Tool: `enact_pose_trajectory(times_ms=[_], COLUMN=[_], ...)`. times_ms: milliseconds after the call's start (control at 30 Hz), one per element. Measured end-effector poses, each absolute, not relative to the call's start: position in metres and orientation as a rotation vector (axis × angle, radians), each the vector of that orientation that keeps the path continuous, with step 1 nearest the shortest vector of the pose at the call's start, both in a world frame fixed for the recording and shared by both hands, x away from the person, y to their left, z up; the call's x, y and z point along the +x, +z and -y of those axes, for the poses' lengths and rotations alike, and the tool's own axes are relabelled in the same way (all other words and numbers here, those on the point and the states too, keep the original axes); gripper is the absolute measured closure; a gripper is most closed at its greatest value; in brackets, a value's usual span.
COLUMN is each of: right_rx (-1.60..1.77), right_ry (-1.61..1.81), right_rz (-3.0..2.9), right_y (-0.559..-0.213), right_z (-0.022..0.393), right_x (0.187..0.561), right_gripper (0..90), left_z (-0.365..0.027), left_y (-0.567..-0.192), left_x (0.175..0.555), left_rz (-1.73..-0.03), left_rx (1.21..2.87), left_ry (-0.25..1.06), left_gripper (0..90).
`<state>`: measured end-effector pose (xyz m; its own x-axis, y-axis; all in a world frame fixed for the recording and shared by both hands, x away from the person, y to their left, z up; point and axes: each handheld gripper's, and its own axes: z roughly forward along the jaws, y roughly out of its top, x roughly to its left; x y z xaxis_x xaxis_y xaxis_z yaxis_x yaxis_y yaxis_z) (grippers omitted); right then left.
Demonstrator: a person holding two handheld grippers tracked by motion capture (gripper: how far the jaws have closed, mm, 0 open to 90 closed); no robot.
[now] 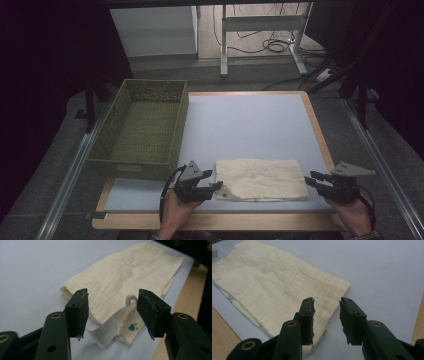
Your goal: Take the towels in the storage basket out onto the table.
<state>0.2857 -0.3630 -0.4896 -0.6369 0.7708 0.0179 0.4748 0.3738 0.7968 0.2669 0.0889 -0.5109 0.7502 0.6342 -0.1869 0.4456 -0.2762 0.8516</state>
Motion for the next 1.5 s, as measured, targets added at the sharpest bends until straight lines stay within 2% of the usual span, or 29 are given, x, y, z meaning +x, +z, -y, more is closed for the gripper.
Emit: enact_pose_trajectory(times_ms=[333,700,1000,1167,1233,1300,1400,1500], right_rx=[1.081,1.093,1.113,1.132,1.147,1.158,1.166,1.168], right_ry=[1.135,1.145,1.154,1.153,1.144,1.139,1.136,1.137], right_rz=[-2.303,-2.299,-2.288,-2.290,-2.297,-2.300,-2.301,-2.302], right_y=[-0.492,-0.491,-0.493,-0.496,-0.501,-0.505,-0.508,-0.509], right_z=[0.354,0.353,0.349,0.346,0.344,0.342,0.342,0.343], right_x=[0.299,0.304,0.321,0.333,0.340,0.344,0.345,0.344], right_gripper=[62.6,62.1,62.7,62.6,62.5,62.3,62.2,62.2], left_z=[-0.094,-0.088,-0.080,-0.074,-0.071,-0.070,-0.065,-0.064], left_y=[-0.505,-0.506,-0.520,-0.526,-0.531,-0.533,-0.537,-0.533], left_x=[0.268,0.280,0.318,0.329,0.333,0.334,0.336,0.336], left_rz=[-0.852,-0.886,-0.952,-0.978,-0.994,-0.993,-0.972,-0.966], left_rx=[1.898,1.921,1.964,2.010,2.031,2.045,2.095,2.091], left_ry=[0.237,0.248,0.264,0.284,0.282,0.289,0.310,0.316], left_gripper=[39.8,41.3,56.5,57.1,60.6,67.5,85.4,88.7])
